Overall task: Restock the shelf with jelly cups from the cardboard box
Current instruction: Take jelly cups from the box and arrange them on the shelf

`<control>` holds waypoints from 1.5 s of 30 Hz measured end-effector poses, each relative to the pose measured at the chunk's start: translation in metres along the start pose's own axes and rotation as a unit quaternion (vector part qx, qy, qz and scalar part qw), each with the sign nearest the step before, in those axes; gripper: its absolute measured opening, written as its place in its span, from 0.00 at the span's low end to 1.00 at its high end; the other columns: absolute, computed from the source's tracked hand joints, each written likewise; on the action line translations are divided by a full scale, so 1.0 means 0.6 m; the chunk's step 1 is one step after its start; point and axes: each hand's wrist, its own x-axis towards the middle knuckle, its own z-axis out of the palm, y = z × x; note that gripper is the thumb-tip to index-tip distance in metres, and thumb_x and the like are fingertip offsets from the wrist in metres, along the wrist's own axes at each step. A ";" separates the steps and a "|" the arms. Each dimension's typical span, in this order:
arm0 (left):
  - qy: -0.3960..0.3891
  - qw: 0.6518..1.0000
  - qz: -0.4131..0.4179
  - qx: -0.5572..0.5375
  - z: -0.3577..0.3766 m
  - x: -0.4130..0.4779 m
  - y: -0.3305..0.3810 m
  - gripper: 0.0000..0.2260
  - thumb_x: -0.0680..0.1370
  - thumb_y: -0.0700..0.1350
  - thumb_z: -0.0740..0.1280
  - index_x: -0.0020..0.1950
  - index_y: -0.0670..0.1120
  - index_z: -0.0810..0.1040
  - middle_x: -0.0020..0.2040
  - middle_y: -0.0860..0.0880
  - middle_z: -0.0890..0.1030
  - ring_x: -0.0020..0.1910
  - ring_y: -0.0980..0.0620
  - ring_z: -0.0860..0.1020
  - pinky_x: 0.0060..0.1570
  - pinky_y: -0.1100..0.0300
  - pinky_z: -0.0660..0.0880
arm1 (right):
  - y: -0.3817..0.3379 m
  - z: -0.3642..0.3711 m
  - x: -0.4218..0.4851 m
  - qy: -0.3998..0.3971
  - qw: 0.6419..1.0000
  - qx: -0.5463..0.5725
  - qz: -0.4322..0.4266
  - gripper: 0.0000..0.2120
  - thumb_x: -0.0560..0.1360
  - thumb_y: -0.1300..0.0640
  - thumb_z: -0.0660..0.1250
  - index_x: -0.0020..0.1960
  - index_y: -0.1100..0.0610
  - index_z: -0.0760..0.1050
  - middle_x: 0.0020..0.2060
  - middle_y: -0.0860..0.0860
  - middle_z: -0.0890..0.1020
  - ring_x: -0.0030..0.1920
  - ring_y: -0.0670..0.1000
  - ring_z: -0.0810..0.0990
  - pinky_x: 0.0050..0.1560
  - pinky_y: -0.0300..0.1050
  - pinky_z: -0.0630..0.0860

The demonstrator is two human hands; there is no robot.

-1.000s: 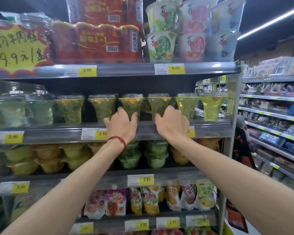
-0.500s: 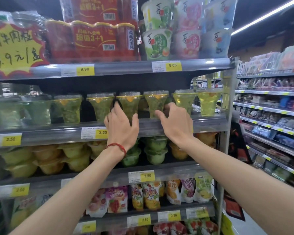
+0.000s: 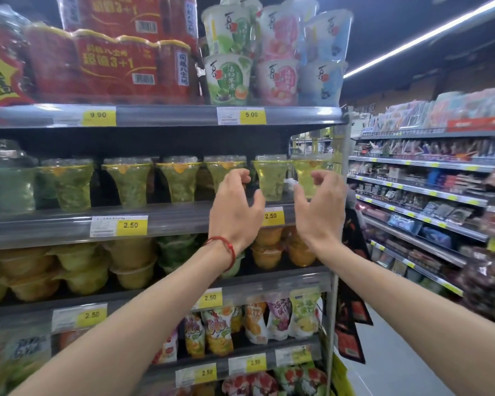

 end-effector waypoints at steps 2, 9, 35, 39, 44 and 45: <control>0.006 0.999 -0.038 0.026 0.015 0.011 0.009 0.19 0.78 0.53 0.65 0.66 0.49 0.69 0.62 0.53 0.76 0.60 0.54 0.75 0.56 0.56 0.75 | 0.016 -0.011 0.014 -0.014 0.999 -0.024 0.025 0.21 0.79 0.49 0.69 0.66 0.59 0.70 0.59 0.53 0.75 0.60 0.53 0.72 0.62 0.48 0.71; -0.043 0.988 -0.113 0.099 0.065 0.031 0.032 0.26 0.76 0.59 0.66 0.65 0.43 0.69 0.62 0.46 0.77 0.60 0.44 0.76 0.56 0.50 0.75 | 0.051 -0.027 0.062 -0.118 0.990 -0.048 0.063 0.27 0.80 0.49 0.68 0.71 0.63 0.66 0.66 0.58 0.73 0.68 0.58 0.71 0.67 0.53 0.70; -0.085 0.957 -0.169 0.220 0.112 0.073 0.032 0.43 0.71 0.71 0.63 0.69 0.37 0.63 0.64 0.41 0.77 0.63 0.42 0.75 0.67 0.45 0.60 | 0.071 0.005 0.095 -0.177 0.977 -0.087 0.085 0.22 0.79 0.41 0.67 0.61 0.58 0.71 0.53 0.55 0.82 0.55 0.62 0.81 0.52 0.56 0.78; -0.083 0.961 -0.147 0.217 0.115 0.071 0.022 0.27 0.76 0.66 0.62 0.58 0.43 0.68 0.55 0.43 0.81 0.57 0.41 0.78 0.65 0.45 0.60 | 0.070 0.006 0.095 -0.184 0.975 -0.093 0.085 0.22 0.80 0.42 0.66 0.61 0.59 0.70 0.53 0.55 0.81 0.53 0.61 0.81 0.51 0.56 0.78; -0.098 0.963 -0.191 0.165 0.111 0.080 0.026 0.33 0.71 0.64 0.66 0.64 0.41 0.63 0.51 0.46 0.82 0.58 0.44 0.77 0.65 0.45 0.58 | 0.069 0.007 0.096 -0.189 0.973 -0.097 0.091 0.22 0.80 0.42 0.66 0.60 0.60 0.70 0.53 0.56 0.81 0.53 0.62 0.80 0.51 0.56 0.78; -0.093 0.962 -0.196 0.168 0.113 0.081 0.027 0.39 0.71 0.66 0.67 0.69 0.40 0.61 0.56 0.45 0.81 0.60 0.44 0.77 0.65 0.45 0.58 | 0.069 0.007 0.096 -0.189 0.973 -0.098 0.091 0.22 0.80 0.42 0.66 0.60 0.59 0.70 0.53 0.55 0.81 0.53 0.62 0.80 0.50 0.56 0.78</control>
